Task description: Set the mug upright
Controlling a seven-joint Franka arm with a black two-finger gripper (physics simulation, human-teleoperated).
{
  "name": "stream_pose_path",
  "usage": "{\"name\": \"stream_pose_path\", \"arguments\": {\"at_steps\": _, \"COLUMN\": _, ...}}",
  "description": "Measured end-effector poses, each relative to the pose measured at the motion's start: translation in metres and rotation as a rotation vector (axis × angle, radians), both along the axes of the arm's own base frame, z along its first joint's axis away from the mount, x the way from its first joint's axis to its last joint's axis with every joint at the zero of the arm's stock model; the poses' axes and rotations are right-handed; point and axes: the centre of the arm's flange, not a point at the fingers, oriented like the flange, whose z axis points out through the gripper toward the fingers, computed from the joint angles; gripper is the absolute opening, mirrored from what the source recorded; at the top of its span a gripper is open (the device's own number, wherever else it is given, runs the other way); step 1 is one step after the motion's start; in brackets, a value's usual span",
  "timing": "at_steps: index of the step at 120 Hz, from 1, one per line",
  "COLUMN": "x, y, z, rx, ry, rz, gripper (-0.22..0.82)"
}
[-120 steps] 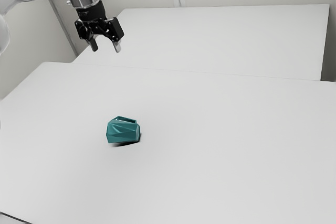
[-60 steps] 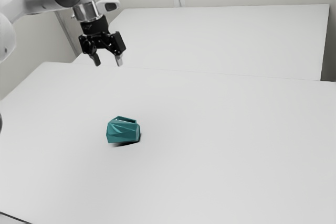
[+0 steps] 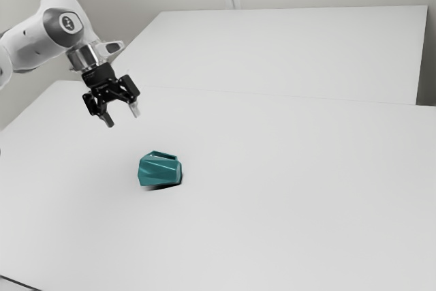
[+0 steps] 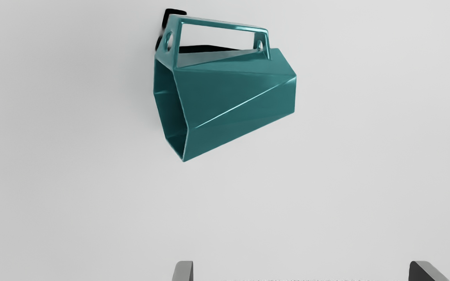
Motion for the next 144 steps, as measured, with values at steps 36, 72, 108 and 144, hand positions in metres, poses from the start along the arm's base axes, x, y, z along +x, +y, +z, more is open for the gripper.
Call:
{"name": "stream_pose_path", "arguments": {"at_steps": 36, "x": -0.019, "y": 0.022, "z": -0.064, "rx": -0.164, "ry": 0.002, "rz": 0.014, "gripper": 0.60}}
{"name": "stream_pose_path", "arguments": {"at_steps": 72, "x": -0.018, "y": 0.042, "z": -0.120, "rx": -0.261, "ry": -0.025, "rz": 0.008, "gripper": 0.60}}
{"name": "stream_pose_path", "arguments": {"at_steps": 108, "x": -0.013, "y": 0.049, "z": -0.157, "rx": -0.357, "ry": -0.118, "rz": -0.023, "gripper": 0.60}}
{"name": "stream_pose_path", "arguments": {"at_steps": 144, "x": -0.024, "y": 0.055, "z": -0.179, "rx": -0.423, "ry": -0.195, "rz": -0.057, "gripper": 0.60}}
